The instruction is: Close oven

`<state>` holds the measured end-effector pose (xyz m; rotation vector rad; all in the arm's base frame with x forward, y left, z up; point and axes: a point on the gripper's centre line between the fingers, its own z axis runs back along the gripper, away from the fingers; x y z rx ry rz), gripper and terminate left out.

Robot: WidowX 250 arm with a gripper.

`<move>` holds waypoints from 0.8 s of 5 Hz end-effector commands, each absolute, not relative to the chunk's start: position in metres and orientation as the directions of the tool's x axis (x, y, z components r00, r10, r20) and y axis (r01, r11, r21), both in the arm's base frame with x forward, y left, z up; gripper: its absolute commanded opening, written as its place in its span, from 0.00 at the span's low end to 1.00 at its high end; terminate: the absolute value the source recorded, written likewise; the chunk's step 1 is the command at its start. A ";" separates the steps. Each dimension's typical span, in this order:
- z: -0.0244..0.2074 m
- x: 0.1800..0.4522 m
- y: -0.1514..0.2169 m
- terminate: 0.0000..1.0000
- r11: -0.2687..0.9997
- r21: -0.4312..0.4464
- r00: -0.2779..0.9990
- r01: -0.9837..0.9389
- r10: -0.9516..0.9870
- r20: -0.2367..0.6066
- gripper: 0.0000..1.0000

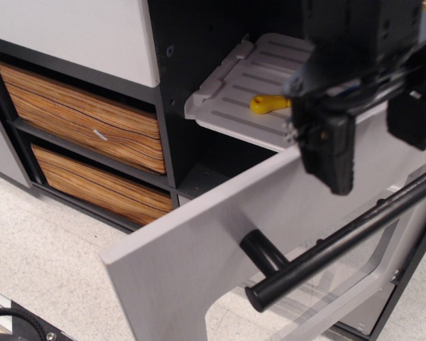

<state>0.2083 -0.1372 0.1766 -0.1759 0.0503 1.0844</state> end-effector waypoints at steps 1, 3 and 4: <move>0.189 0.236 -0.103 0.00 0.371 -0.157 0.382 -0.915 0.923 -0.044 1.00; 0.202 0.257 -0.074 0.00 0.322 -0.195 0.331 -0.926 0.943 -0.015 1.00; 0.181 0.247 -0.078 0.00 0.501 -0.147 0.514 -0.853 0.855 -0.066 1.00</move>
